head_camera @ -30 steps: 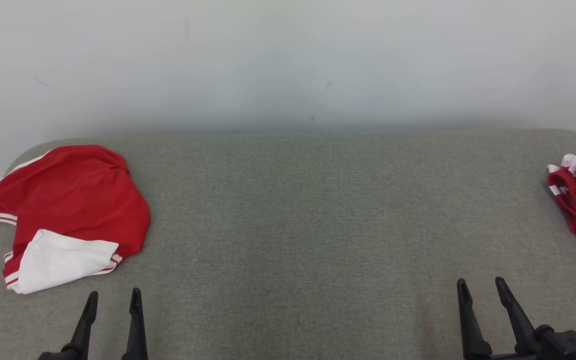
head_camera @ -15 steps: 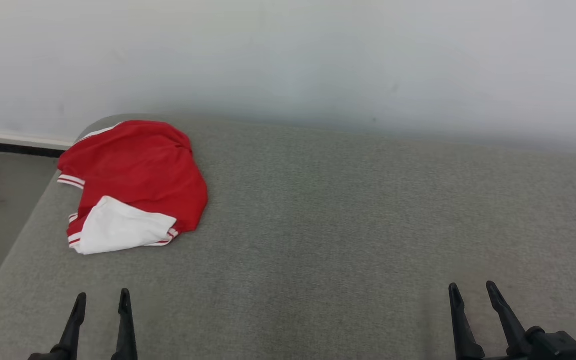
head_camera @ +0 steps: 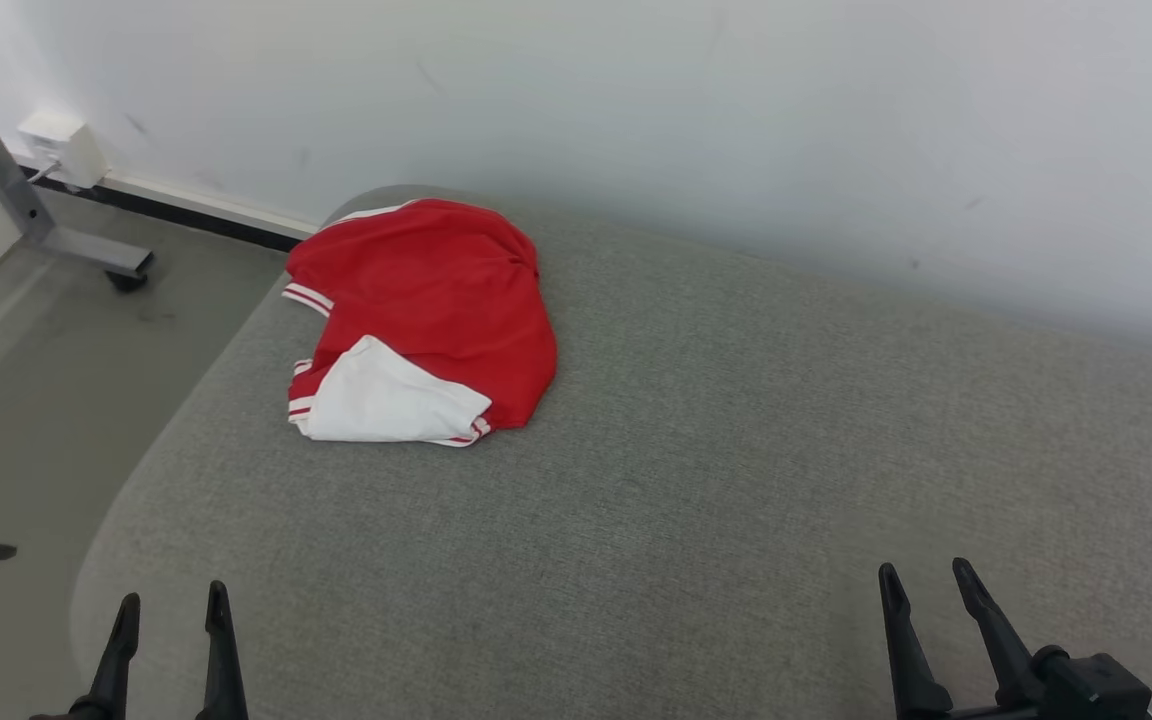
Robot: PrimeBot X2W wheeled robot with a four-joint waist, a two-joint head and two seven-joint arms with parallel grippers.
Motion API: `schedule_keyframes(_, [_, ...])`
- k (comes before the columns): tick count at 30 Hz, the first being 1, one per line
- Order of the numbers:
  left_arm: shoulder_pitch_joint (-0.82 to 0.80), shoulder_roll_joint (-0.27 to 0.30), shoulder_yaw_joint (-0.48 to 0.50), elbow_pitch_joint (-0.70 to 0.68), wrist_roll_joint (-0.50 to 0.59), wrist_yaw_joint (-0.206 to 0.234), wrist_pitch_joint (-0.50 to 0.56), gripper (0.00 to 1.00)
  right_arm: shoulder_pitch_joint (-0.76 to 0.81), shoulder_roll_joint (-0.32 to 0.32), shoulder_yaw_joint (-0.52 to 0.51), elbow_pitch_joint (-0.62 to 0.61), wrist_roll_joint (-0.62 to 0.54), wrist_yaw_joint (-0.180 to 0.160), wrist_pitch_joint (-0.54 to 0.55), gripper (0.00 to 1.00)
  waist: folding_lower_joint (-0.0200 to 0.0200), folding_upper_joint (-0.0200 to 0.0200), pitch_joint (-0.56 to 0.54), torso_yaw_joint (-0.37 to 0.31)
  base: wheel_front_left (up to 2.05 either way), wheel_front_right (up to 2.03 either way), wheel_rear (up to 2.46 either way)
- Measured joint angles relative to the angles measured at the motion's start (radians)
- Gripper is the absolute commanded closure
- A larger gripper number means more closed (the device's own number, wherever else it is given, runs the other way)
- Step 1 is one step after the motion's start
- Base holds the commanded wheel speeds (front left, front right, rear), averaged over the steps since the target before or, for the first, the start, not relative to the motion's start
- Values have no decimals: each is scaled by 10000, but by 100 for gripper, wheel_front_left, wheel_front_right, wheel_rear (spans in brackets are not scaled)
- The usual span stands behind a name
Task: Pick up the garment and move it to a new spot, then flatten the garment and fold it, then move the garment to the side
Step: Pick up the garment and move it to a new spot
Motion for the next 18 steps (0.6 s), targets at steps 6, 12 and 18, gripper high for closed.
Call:
schedule_keyframes(6, [44,6,2,42,-8,27,0,0,-33,8,67,71,2,-2,0,0,0,0,-12,596,0,0,0])
schedule_keyframes(12, [47,23,27,67,-23,40,0,0,-42,15,90,136,6,0,-4,0,0,0,-18,829,0,0,0])
schedule_keyframes(18, [47,88,98,69,-82,77,0,0,-42,23,125,188,17,0,-15,0,0,0,-10,806,0,0,0])
